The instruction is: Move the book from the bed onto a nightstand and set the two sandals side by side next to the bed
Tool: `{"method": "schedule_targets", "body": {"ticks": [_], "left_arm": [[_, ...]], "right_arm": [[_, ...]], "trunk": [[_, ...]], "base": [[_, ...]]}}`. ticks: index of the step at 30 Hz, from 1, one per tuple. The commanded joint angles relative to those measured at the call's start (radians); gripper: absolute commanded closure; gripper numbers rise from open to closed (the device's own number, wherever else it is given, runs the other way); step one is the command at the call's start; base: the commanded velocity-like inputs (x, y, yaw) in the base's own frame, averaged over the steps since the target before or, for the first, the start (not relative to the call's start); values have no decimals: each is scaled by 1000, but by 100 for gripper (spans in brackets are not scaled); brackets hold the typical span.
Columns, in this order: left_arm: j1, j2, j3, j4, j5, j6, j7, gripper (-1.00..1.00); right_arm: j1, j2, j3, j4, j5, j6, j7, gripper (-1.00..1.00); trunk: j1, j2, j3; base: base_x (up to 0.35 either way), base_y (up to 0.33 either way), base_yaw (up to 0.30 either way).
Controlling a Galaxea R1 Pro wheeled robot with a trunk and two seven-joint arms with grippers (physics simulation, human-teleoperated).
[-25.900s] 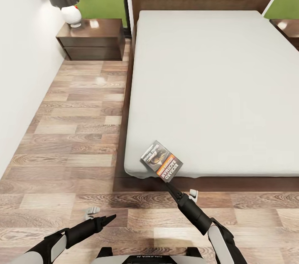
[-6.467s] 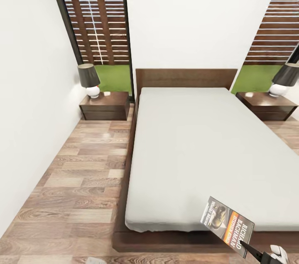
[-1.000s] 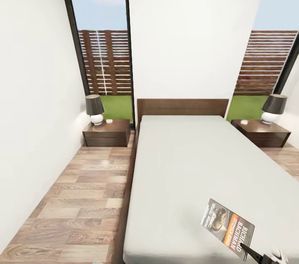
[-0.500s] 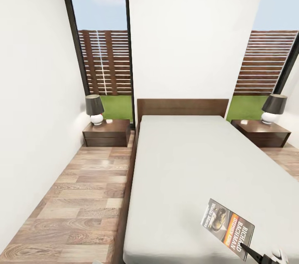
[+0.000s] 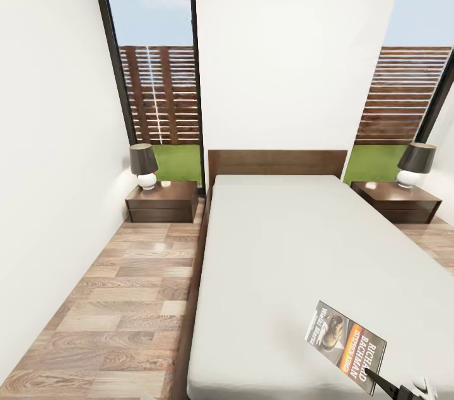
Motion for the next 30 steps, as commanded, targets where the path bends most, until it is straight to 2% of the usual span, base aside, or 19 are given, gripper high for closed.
{"method": "schedule_targets", "body": {"ticks": [1, 18, 30], "left_arm": [[-1, 0, 6, 0, -11, -7, -1, -100], [-1, -1, 6, 0, -11, -7, -1, -100], [-1, 0, 6, 0, -11, -7, -1, -100]], "right_arm": [[-1, 0, 3, 1, -9, 10, 3, 100], [-1, 0, 2, 1, -9, 10, 3, 100], [-1, 0, 3, 1, -9, 10, 3, 100]], "trunk": [[1, -2, -2], [1, -2, 24], [1, -2, 27]], "base": [[0, 0, 0], [0, 0, 0], [0, 0, 10]]}}
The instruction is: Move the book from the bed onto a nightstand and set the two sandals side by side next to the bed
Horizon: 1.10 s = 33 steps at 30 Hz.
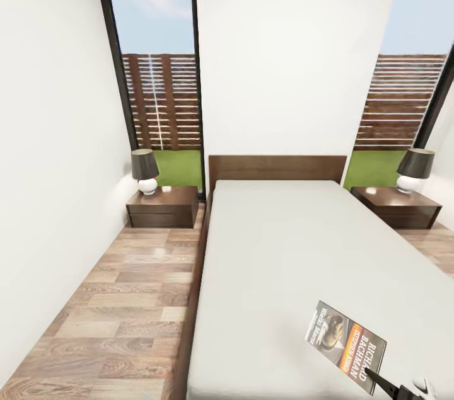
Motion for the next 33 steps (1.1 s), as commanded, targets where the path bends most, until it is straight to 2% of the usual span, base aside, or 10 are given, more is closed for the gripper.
{"method": "schedule_targets", "body": {"ticks": [1, 22, 25, 26, 27, 29, 33], "left_arm": [[-1, 0, 6, 1, -11, -7, -1, -100], [-1, 1, 6, 0, -9, -7, 2, -100], [-1, 1, 6, -1, -10, -7, 46, -100], [0, 0, 6, -1, -11, -7, 86, -100], [0, 0, 6, -1, -12, -7, 160, -100], [-1, 0, 6, -1, -13, -7, 227, -100], [-1, 0, 6, -1, -14, -7, 298, -100]], "right_arm": [[0, 0, 2, 1, -9, 10, 3, 100], [0, 0, 2, 1, -9, 10, 3, 100], [0, 0, 2, 0, -9, 10, 3, 100], [0, 0, 2, 1, -9, 10, 3, 100], [0, 0, 2, 1, -9, 10, 3, 100], [0, 0, 2, 1, -9, 10, 3, 100], [0, 0, 1, 1, -9, 10, 3, 100]], "trunk": [[0, -1, -1], [0, -1, -1], [0, -1, -1], [0, -1, -1], [0, -1, -1], [0, -1, -1], [0, -1, -1]], "base": [[0, 0, 112], [0, 0, 224], [0, 0, 207], [0, 0, 202], [0, 0, 202], [0, 0, 204], [0, 0, 207]]}}
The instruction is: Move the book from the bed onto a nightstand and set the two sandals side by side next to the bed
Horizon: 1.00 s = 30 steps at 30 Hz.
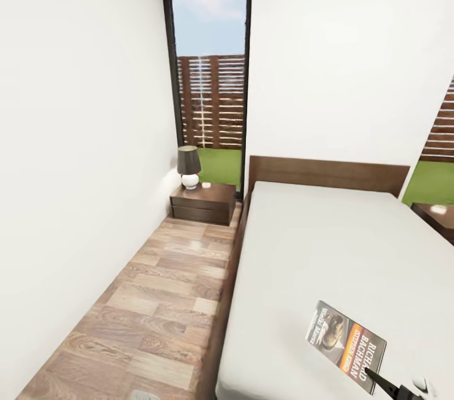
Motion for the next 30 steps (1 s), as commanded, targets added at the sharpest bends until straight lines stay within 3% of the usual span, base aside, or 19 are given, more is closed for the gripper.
{"method": "schedule_targets", "body": {"ticks": [1, 10, 14, 18, 21, 24, 30], "left_arm": [[0, 0, 6, 1, -11, -6, 4, -100], [0, 5, -6, 0, -19, -9, 11, -100], [0, 3, -43, 1, -66, -15, -1, -100], [-1, 2, -61, 1, -127, -18, -90, -100], [0, 2, -63, 1, -137, -20, -115, -100], [-1, 0, -64, 1, -141, -21, -125, -100], [0, -5, -65, 1, -140, -21, -127, -100]], "right_arm": [[0, -1, 1, 0, -10, 10, 3, 100], [0, -2, -3, 45, -10, 10, 3, 100], [0, -2, -3, 55, -10, 10, 3, 100], [0, -3, -4, 60, -10, 8, 0, 100], [0, -2, -4, 61, -10, -24, -38, 100], [0, -2, -4, 61, -10, -73, -117, 100], [0, -3, -5, 62, -13, -115, -174, 100]], "trunk": [[0, -1, -1], [0, -1, -1], [0, -1, -1], [0, -1, -1], [0, -1, -1], [0, -1, -1], [0, -1, -1]], "base": [[0, 0, 211], [0, 0, 214], [0, 0, 227], [0, 0, 232], [0, 0, 230], [0, 0, 221], [0, 0, 208]]}}
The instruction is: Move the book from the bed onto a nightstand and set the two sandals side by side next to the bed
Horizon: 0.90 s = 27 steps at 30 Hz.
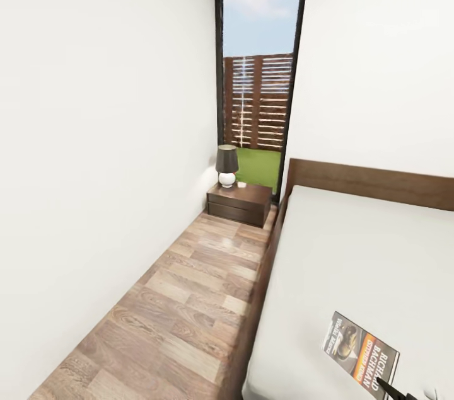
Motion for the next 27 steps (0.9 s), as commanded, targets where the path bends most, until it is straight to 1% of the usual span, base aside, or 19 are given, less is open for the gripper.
{"method": "schedule_targets", "body": {"ticks": [1, 10, 14, 15, 17, 21, 27], "left_arm": [[0, 0, 0, 1, -8, -8, 0, -100], [-1, -2, -1, 1, -8, -8, 1, -100], [-1, -7, -1, 1, -7, -8, 1, -100], [-1, -8, -1, 1, -7, -8, 1, -100], [-1, -9, -1, 1, -7, -7, 1, -100], [-1, -9, -1, 1, -6, -7, 2, -100], [-1, -9, -1, 1, -5, -7, 4, -100]], "right_arm": [[0, 0, 0, 1, -1, -4, 1, 100], [0, 0, 5, 1, 2, 3, 8, 100], [0, 0, 9, -6, 3, 9, 49, 100], [0, 1, 10, -7, 4, 9, 81, 100], [0, 1, 10, -8, 4, 10, 104, 100], [0, 1, 10, -7, 4, 10, 123, 100], [0, 0, 10, -5, 4, 11, 129, 100]], "trunk": [[0, -1, -1], [0, -1, -1], [0, -1, -1], [0, -1, -1], [0, -1, -1], [0, -1, -1], [0, -1, -1]], "base": [[0, 0, 194], [0, 0, 199], [0, 0, 256], [0, 0, 280], [0, 0, 284], [0, 0, 289], [0, 0, 291]]}}
